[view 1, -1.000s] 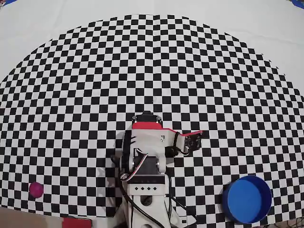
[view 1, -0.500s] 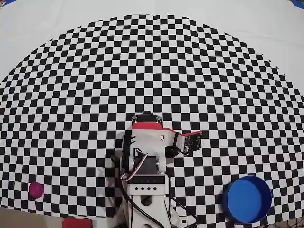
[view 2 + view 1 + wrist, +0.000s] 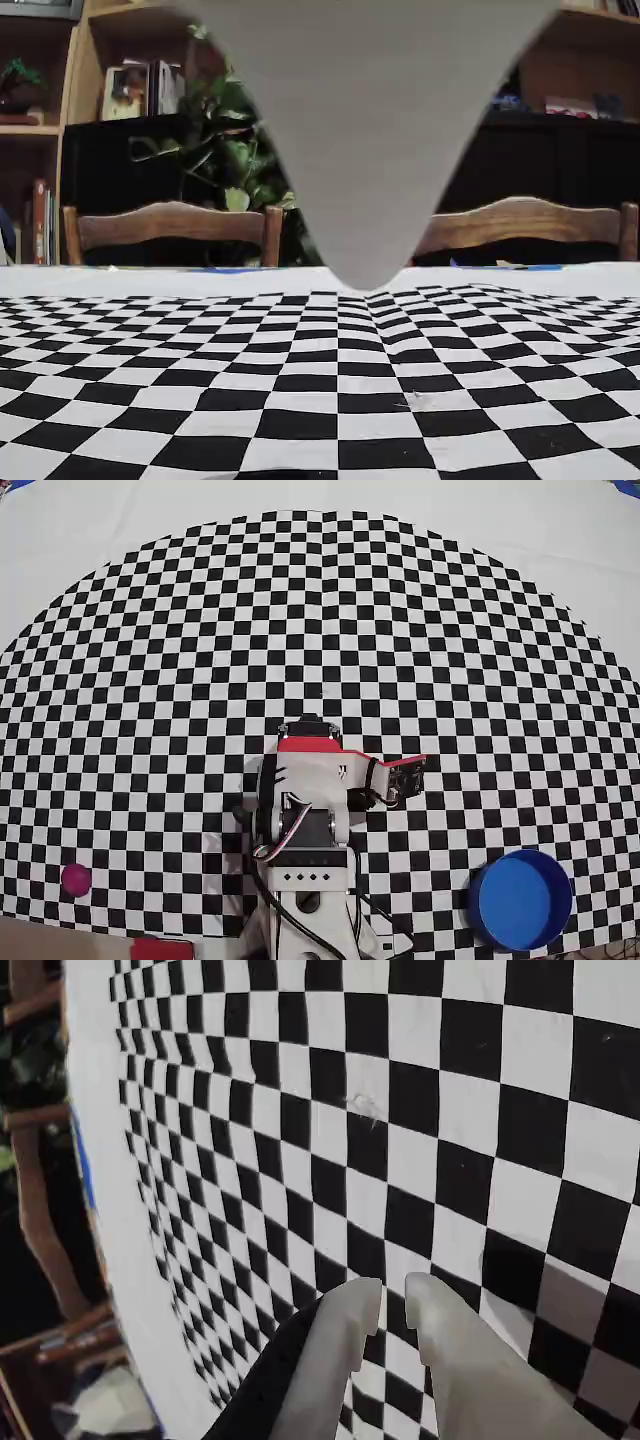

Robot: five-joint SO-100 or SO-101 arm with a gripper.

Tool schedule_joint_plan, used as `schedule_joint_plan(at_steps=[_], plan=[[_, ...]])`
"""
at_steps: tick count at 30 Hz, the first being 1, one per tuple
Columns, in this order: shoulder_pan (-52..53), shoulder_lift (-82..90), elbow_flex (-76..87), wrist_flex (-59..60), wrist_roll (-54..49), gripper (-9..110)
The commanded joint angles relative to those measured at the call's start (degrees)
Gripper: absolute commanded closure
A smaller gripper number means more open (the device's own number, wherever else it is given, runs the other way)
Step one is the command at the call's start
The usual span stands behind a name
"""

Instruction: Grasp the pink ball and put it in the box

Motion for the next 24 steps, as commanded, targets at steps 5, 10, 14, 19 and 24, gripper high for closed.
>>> schedule_joint_plan(at_steps=[5, 10, 14, 19, 24], plan=[[0.1, 1.5, 0.4, 0.4, -0.1, 101], [0.2, 1.5, 0.4, 0.4, 0.0, 101], [0.1, 1.5, 0.4, 0.4, 0.0, 101], [-0.2, 1.5, 0.4, 0.4, -0.4, 101], [-0.3, 1.5, 0.4, -0.1, -0.4, 101]])
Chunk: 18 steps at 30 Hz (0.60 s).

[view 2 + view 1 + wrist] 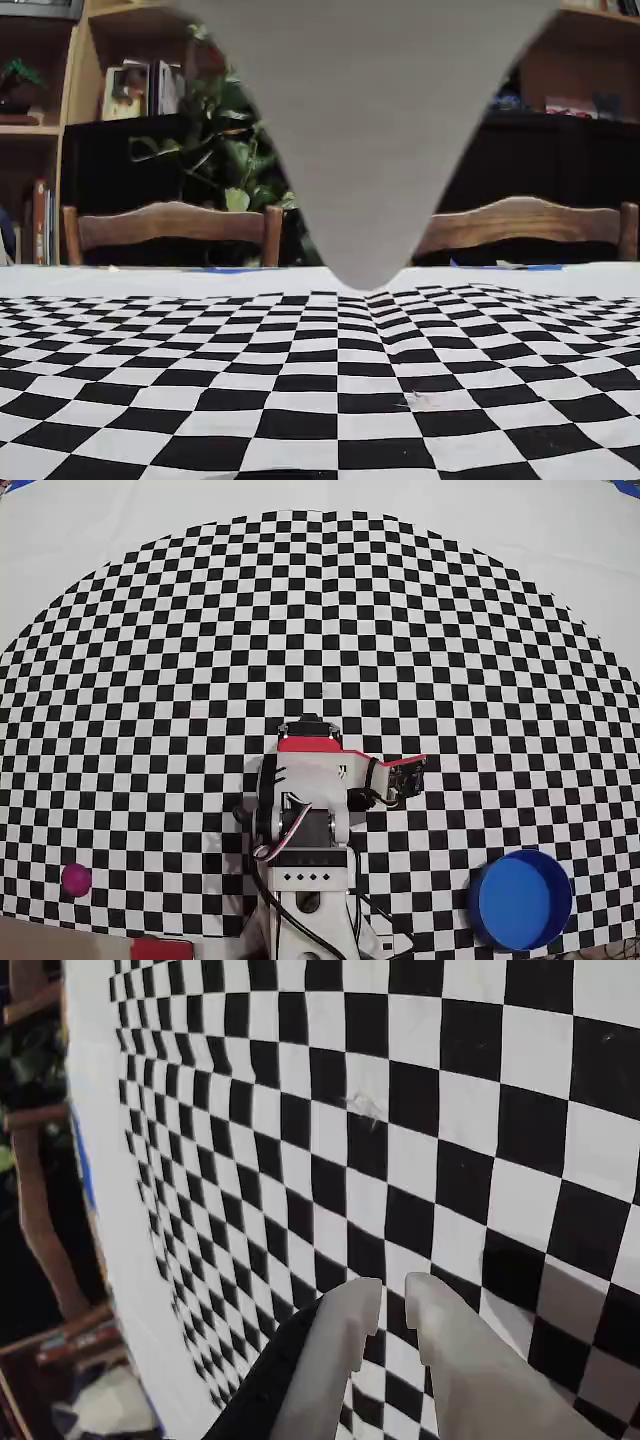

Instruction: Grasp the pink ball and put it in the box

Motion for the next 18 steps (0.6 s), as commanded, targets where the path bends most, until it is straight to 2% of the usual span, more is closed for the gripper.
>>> schedule_joint_plan(at_steps=[1, 7, 18], plan=[[-0.3, 1.5, 0.4, -0.5, -0.4, 101], [-0.2, 1.5, 0.4, -6.9, 0.2, 101], [0.3, 1.5, 0.4, -27.4, -0.4, 101]])
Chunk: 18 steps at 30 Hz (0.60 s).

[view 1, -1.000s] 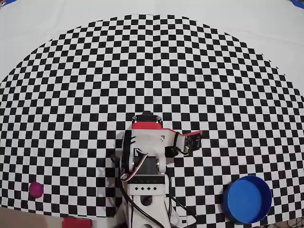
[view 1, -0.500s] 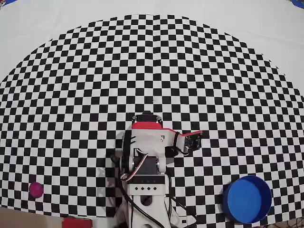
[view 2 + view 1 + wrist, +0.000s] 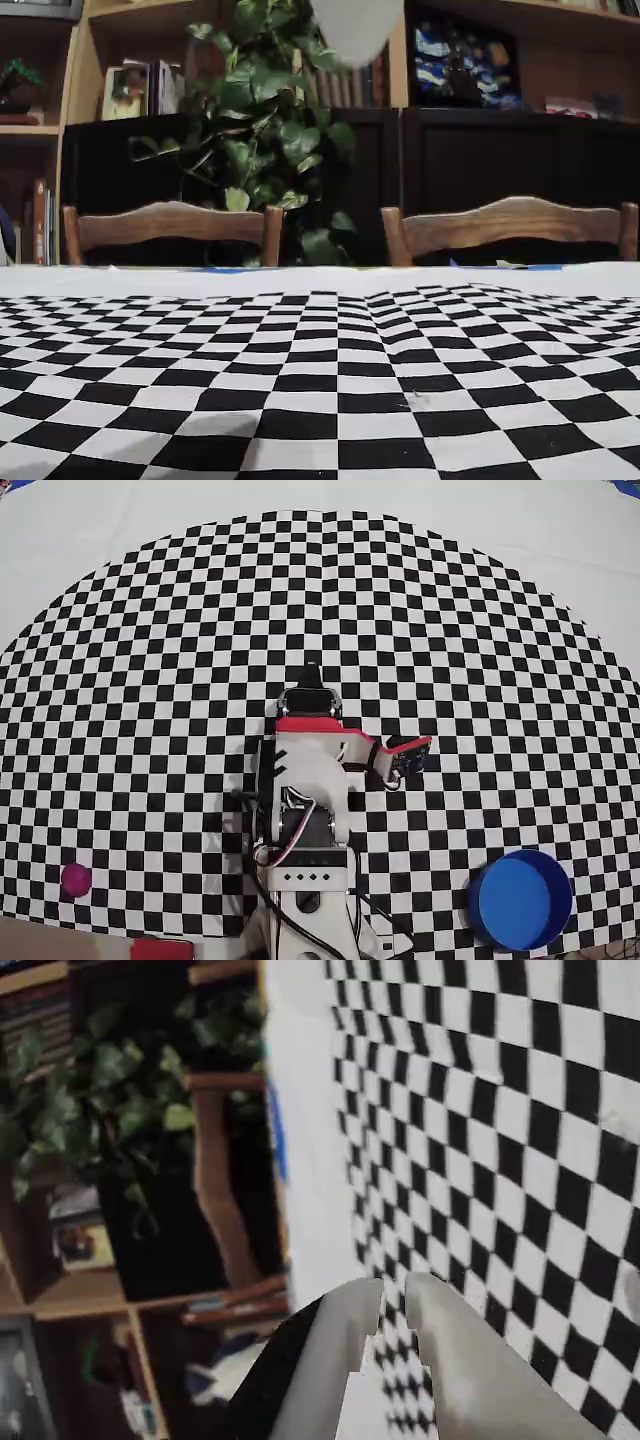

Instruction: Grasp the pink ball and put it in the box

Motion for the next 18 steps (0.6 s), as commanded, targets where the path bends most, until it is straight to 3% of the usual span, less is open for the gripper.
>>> schedule_joint_plan(at_steps=[1, 10, 18], plan=[[0.3, 1.5, 0.4, -5.7, -0.3, 101], [0.5, 1.5, 0.4, -16.3, -0.4, 101], [0.7, 1.5, 0.4, -16.3, -2.6, 101]])
